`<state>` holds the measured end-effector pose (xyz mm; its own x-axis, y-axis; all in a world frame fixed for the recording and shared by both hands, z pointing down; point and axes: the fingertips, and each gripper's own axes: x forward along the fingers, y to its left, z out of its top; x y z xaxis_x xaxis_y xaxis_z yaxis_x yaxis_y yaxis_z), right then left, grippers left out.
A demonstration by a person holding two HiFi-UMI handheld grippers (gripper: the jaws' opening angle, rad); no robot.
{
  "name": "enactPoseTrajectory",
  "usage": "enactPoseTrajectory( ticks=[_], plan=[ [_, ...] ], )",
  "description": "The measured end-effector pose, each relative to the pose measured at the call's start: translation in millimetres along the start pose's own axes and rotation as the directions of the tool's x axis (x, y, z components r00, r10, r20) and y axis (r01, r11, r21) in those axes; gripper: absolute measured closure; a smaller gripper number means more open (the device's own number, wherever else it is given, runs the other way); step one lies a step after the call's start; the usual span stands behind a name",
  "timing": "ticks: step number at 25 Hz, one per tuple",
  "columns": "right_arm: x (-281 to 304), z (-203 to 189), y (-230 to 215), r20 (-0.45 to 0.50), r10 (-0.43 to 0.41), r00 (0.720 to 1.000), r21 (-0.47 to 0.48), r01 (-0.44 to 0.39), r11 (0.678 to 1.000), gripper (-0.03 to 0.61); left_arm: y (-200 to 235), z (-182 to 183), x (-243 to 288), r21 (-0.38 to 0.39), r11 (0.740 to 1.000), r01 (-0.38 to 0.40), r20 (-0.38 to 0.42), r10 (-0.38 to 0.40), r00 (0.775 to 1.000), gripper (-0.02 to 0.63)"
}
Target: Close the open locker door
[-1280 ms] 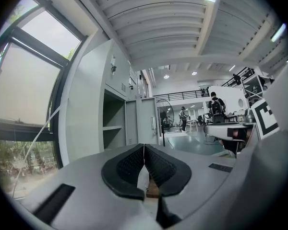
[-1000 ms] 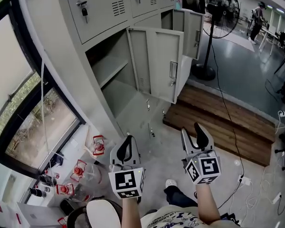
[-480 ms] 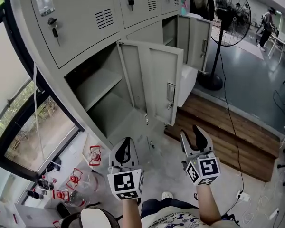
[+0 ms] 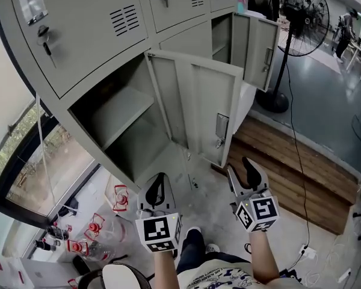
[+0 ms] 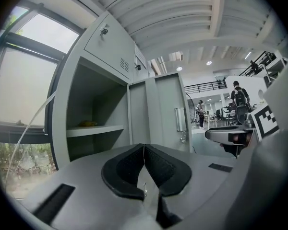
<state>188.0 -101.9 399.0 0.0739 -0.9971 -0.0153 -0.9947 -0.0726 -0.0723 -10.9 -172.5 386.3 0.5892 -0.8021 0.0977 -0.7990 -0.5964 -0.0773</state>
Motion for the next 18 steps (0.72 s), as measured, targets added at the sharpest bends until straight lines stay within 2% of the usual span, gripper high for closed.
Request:
enactPoseTrajectory(
  ticks=[11,17,18],
  plan=[
    [67.7,-18.0,-11.9,-0.045,0.024,0.999,-0.018,-0.025,1.000,0.380,15.6,4.6,77.3,0.008,0.999,0.053,-0.001,-0.053,0.999,0.606],
    [81.3,-24.2,-12.1,-0.051,0.034,0.998,-0.018,-0.035,0.999,0.385,17.8,0.7,100.4,0.007,0.997,0.078,-0.015,-0.078,0.997,0.606],
    [82.1,-24.3,-12.5,-0.049,0.036,0.998,-0.016,-0.037,0.999,0.403,17.2,0.0,103.1,0.006,0.997,0.083,-0.017,-0.083,0.996,0.606]
  ],
)
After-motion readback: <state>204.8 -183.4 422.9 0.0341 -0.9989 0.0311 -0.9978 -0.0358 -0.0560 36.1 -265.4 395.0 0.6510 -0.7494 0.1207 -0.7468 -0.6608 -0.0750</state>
